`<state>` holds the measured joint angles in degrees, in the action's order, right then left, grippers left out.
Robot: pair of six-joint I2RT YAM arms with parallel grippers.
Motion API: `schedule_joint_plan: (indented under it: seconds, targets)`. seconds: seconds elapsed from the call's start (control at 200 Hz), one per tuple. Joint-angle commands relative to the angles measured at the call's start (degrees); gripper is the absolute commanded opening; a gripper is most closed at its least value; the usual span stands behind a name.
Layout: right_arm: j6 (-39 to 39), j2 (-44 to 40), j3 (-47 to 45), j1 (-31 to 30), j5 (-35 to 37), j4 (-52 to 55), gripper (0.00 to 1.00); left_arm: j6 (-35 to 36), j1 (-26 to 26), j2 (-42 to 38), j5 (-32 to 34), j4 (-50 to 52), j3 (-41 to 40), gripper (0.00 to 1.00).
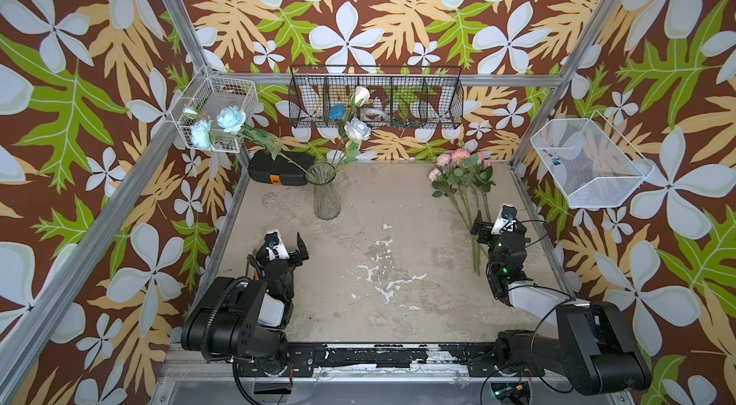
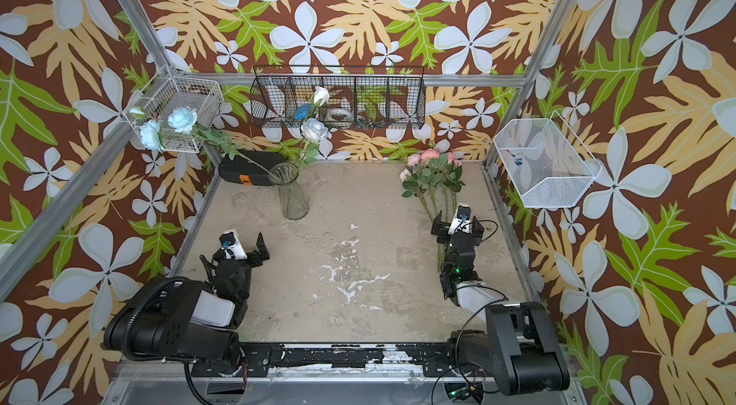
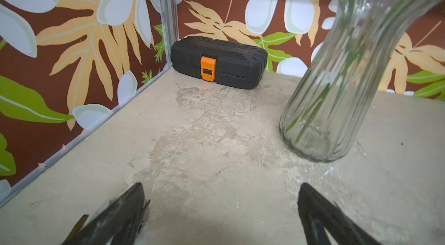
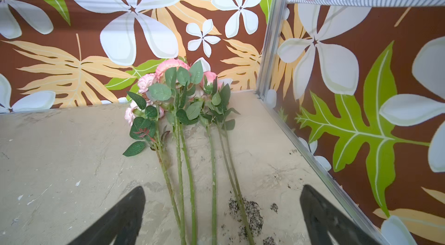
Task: Pick out pink flowers from the vase
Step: Reset both arms
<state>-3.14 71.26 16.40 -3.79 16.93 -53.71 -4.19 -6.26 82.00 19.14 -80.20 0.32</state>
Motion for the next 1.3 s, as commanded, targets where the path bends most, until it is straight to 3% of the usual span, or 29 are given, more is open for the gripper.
schedule_joint_plan:
  seconds: [0.0, 0.055, 0.165, 0.43, 0.525, 0.601, 0.636, 0.701, 0.756, 1.296]
  targets:
    - [2.03, -0.11, -0.07, -1.61, 2.68, 0.57, 1.00, 1.37, -0.37, 0.45, -1.66, -10.01, -0.39, 1.00]
    - [2.98, 1.89, -0.77, -2.07, 4.23, -1.60, 1.00, 2.16, -0.57, 2.14, -0.55, -11.93, 0.15, 1.00]
    - [5.01, 7.65, -1.28, -2.22, 0.00, -6.20, 1.00, -0.17, -0.59, 0.37, 3.22, 2.79, 6.19, 1.00]
    - [5.62, 9.74, -3.26, -3.33, 1.14, -11.06, 0.98, 0.67, -0.94, 1.50, 3.71, 1.73, 6.63, 1.00]
    - [4.05, 9.10, -11.11, -3.19, 3.60, -24.65, 1.00, 0.67, -0.94, 1.55, 3.70, 1.92, 6.71, 1.00]
    - [3.66, 14.76, -13.65, -1.45, 2.64, -36.01, 1.00, 0.76, -0.91, 1.59, 3.72, 2.41, 7.07, 1.00]
    - [3.84, 15.82, -11.45, -1.40, 3.01, -32.83, 1.00, 0.75, -0.95, 1.51, 3.71, 2.41, 7.06, 1.00]
    - [1.09, 12.84, -4.68, -0.14, 0.62, -14.83, 1.00, 0.76, -0.93, 1.63, 3.80, 2.40, 7.07, 1.00]
    - [-0.21, 12.77, -7.47, 2.71, -2.84, -20.73, 1.00, 0.76, -0.92, 1.63, 3.78, 2.46, 7.02, 1.00]
    - [1.11, 12.93, -5.94, 1.04, -0.58, -17.83, 1.00, 0.76, -0.89, 1.64, 3.73, 2.57, 7.15, 1.00]
